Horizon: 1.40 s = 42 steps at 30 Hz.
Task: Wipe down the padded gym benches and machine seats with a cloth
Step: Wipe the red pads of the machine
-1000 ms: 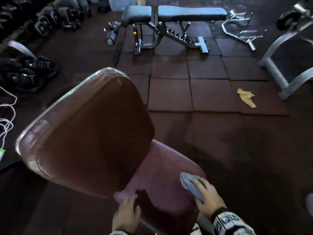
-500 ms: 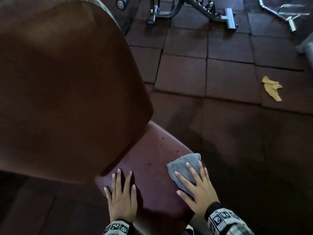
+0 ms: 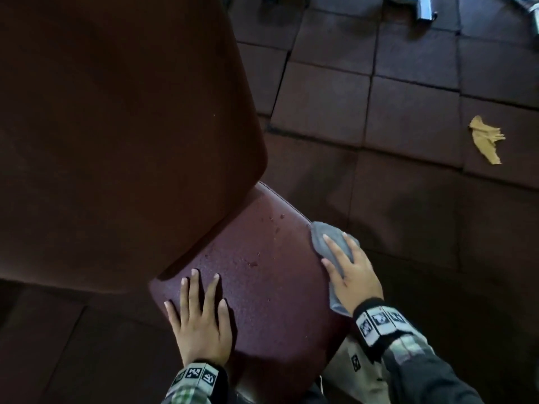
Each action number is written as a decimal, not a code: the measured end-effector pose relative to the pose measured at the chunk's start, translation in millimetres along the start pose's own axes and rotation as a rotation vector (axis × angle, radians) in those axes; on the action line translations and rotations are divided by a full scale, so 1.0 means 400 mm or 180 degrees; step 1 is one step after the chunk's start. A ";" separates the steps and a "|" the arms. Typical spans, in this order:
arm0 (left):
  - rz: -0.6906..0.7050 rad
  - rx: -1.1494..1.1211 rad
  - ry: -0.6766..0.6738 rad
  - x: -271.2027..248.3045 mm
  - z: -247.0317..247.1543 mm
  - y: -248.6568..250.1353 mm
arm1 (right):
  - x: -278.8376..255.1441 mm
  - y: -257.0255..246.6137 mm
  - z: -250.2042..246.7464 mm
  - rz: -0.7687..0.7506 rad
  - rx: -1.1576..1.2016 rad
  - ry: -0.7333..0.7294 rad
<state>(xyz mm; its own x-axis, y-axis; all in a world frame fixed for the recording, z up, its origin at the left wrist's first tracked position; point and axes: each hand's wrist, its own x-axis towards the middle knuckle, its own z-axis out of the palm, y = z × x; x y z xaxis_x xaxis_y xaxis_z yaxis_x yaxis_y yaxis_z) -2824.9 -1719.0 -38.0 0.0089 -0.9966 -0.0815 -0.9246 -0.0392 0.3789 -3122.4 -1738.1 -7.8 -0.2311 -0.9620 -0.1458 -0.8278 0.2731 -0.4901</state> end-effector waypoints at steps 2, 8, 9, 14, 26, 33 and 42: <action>-0.0006 0.0015 0.0016 0.000 0.000 0.002 | -0.063 0.023 0.004 0.0204 0.0131 0.0073; -0.0036 0.0061 -0.0031 0.001 -0.002 0.005 | -0.192 -0.054 0.036 -0.0989 -0.0759 0.0012; -0.0031 0.0062 -0.0036 0.001 -0.003 0.006 | -0.193 -0.076 0.045 -0.0998 -0.0743 -0.0097; -0.0017 0.0059 -0.0071 0.001 -0.007 0.012 | -0.068 -0.110 0.042 -0.0938 -0.0740 -0.0434; -0.0034 0.0069 -0.0046 0.001 -0.004 0.015 | -0.169 0.016 0.035 -0.0041 -0.0643 -0.0542; 0.0018 0.0117 0.0054 0.000 -0.001 0.012 | -0.130 -0.121 0.039 -0.0869 -0.0850 -0.0637; 0.0072 0.0143 0.0188 0.005 -0.008 0.007 | 0.012 -0.064 -0.009 0.0384 -0.0303 -0.0411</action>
<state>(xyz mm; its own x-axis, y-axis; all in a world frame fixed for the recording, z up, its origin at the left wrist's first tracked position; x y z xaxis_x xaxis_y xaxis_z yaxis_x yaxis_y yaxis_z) -2826.2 -1721.2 -34.3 0.0091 -0.9998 -0.0182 -0.9410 -0.0147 0.3381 -3104.1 -1749.8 7.1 -0.2691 -0.9116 -0.3107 -0.8440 0.3786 -0.3799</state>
